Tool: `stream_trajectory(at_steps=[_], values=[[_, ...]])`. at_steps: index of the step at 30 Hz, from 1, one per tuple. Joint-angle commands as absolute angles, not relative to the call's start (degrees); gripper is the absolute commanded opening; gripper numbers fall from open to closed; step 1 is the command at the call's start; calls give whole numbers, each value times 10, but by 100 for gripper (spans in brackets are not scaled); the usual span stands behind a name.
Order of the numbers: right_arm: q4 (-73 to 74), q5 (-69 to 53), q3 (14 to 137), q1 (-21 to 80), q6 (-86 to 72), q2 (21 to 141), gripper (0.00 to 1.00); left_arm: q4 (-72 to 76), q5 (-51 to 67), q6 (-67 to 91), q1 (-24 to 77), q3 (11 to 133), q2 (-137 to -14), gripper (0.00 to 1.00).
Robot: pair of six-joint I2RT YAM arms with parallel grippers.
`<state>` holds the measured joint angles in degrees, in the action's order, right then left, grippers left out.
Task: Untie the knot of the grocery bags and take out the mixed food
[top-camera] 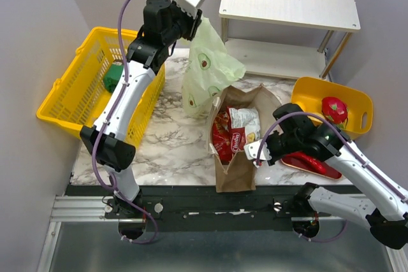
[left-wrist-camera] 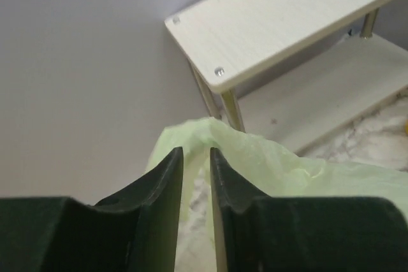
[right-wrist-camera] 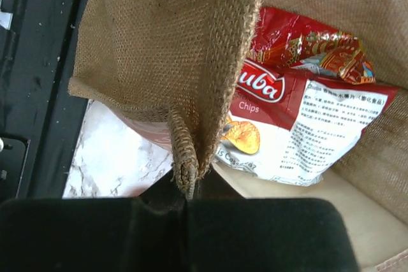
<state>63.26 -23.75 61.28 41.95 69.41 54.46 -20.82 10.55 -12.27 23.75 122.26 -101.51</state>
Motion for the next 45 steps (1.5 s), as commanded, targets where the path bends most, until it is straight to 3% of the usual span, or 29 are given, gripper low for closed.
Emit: stream_trajectory(at_steps=[1, 3, 5, 7, 8, 12, 15, 17, 26, 45], values=[[653, -213, 629, 422, 660, 538, 9, -235, 89, -97, 239, 1168, -986, 51], [664, -209, 641, 422, 646, 536, 16, -243, 95, -84, 240, 1145, -967, 71], [667, -196, 658, 421, 627, 533, 34, -250, 114, -73, 241, 1133, -940, 86], [667, -183, 676, 422, 598, 526, 45, -257, 182, -65, 241, 1114, -919, 99], [664, -167, 696, 422, 587, 524, 53, -266, 209, -62, 241, 1106, -898, 99], [587, -135, 771, 419, 487, 522, 68, -279, 315, -28, 250, 1034, -846, 99], [512, -141, 807, 411, 424, 535, 69, -289, 347, -15, 274, 973, -816, 99], [484, -140, 813, 407, 394, 562, 63, -294, 365, -5, 286, 941, -803, 99], [390, -149, 712, 403, 325, 671, 56, -288, 332, 35, 307, 811, -793, 99], [241, -60, 640, 374, 286, 850, 77, -291, 306, 21, 296, 717, -748, 98]])
